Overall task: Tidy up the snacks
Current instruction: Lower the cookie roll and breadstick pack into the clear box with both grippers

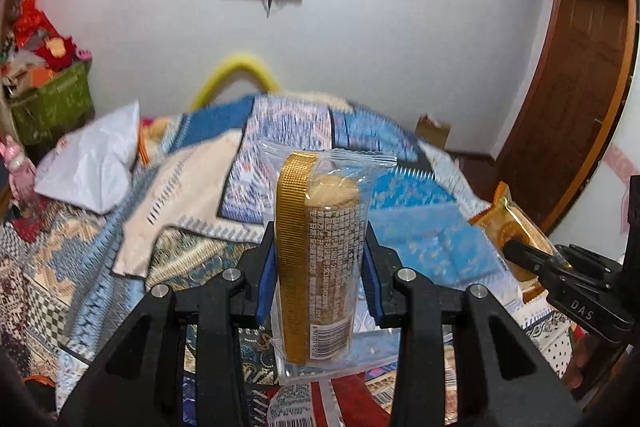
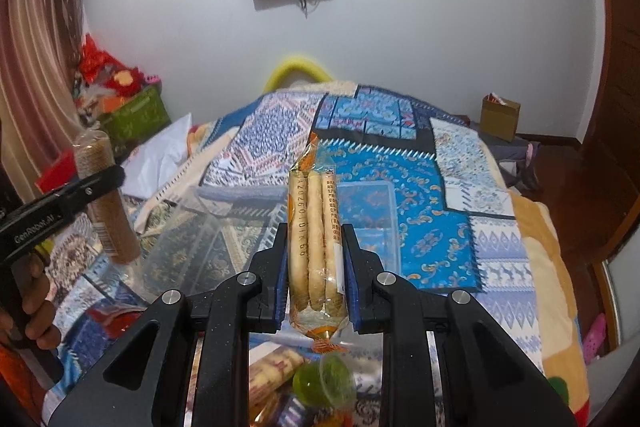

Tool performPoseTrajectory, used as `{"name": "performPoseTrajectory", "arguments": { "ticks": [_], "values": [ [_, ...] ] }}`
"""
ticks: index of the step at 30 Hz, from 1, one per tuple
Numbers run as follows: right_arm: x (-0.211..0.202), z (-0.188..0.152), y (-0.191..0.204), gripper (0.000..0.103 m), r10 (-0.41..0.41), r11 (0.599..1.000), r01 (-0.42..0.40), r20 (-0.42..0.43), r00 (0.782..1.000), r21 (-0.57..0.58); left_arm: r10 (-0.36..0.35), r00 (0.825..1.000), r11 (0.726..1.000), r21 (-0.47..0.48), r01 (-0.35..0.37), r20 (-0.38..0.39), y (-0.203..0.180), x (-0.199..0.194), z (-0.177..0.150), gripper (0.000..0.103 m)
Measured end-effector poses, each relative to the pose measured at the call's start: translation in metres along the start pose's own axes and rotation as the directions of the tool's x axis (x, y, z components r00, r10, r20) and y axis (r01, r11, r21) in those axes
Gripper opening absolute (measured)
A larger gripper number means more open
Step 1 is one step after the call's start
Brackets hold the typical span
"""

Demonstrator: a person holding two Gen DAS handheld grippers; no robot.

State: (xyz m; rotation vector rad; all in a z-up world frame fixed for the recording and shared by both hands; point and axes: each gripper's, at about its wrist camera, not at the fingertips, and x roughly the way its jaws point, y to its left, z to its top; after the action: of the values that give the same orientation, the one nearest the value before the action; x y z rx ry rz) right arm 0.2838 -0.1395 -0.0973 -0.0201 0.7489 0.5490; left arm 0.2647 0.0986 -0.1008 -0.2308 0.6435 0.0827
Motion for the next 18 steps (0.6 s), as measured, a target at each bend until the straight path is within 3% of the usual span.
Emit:
{"name": "performPoseTrajectory", "arguments": {
  "ticks": [6, 16, 18],
  "values": [
    [0.033, -0.002, 0.001, 0.021, 0.001, 1.000, -0.003, -0.092, 0.996, -0.024, 0.019, 0.996, 1.000, 0.018, -0.018, -0.083, -0.003, 0.028, 0.001, 0.037],
    [0.065, -0.013, 0.002, 0.021, -0.004, 0.999, -0.007, -0.196, 0.980, -0.051, -0.017, 0.994, 0.999, 0.029, 0.020, -0.107, -0.016, 0.038, 0.007, 0.036],
    [0.070, -0.014, 0.001, 0.021, 0.004, 0.999, -0.015, -0.216, 0.976, -0.046, 0.006, 0.992, 0.999, 0.044, 0.000, -0.124, -0.019, 0.044, 0.008, 0.036]
  ]
}}
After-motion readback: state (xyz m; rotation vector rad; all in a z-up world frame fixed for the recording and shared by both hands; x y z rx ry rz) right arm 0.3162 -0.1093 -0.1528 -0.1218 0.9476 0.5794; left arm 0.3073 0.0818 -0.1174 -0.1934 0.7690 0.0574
